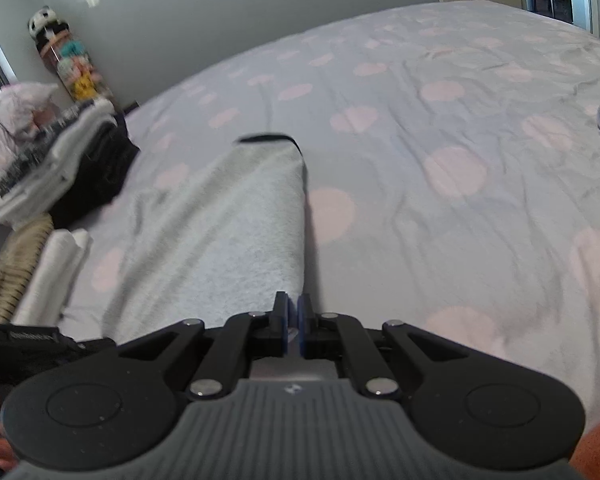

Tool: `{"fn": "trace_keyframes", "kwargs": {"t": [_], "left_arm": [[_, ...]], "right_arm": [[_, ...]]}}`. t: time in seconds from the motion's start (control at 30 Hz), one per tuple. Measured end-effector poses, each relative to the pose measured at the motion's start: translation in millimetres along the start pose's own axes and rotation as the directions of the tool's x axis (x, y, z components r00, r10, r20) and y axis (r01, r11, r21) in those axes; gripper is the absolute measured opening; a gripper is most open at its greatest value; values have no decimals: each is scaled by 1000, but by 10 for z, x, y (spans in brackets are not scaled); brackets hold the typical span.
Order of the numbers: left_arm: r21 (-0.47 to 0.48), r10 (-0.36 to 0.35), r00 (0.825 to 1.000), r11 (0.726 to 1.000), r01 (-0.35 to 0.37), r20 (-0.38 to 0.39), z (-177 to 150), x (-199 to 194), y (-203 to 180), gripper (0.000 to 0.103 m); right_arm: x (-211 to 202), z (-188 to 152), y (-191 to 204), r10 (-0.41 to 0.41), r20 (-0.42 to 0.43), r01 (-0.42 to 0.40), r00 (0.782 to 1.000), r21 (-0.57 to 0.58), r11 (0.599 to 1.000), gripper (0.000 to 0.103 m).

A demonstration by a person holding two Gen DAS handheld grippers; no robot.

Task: Fold clothes

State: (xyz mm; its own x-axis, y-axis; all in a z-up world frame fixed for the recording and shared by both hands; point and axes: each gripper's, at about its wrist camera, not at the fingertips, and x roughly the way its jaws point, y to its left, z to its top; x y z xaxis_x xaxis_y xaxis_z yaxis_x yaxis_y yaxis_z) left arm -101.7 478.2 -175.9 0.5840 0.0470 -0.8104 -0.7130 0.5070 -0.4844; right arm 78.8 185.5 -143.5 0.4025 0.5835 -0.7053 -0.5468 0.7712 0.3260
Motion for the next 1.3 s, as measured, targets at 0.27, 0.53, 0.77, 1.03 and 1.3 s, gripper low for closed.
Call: {"fn": "trace_keyframes", "kwargs": {"t": [0.27,0.53,0.77,1.03,1.3], "left_arm": [[-9,48,998,999,-47,28,-71,-95,8,37],[91,24,959,995,-52,283,-134,-512,-181,39],[250,8,878,957,-145,479,-176,-597,-463,63],[309,87,710,858,-410,699,-283,-586,-811,92],[262,88,726,897,-355,682,-144,-466,-758,94]], "right_arm": [[192,-48,-171,-84,-83,90,993,68,994,7],[27,-62,-187,-85,17,84,996,88,993,22],[-95,-19,-72,-74,113,70,991,34,997,39],[-170,94,101,-85,278,119,957,-108,987,86],[-12,275,174,-64,369,144,927,-195,970,90]]}}
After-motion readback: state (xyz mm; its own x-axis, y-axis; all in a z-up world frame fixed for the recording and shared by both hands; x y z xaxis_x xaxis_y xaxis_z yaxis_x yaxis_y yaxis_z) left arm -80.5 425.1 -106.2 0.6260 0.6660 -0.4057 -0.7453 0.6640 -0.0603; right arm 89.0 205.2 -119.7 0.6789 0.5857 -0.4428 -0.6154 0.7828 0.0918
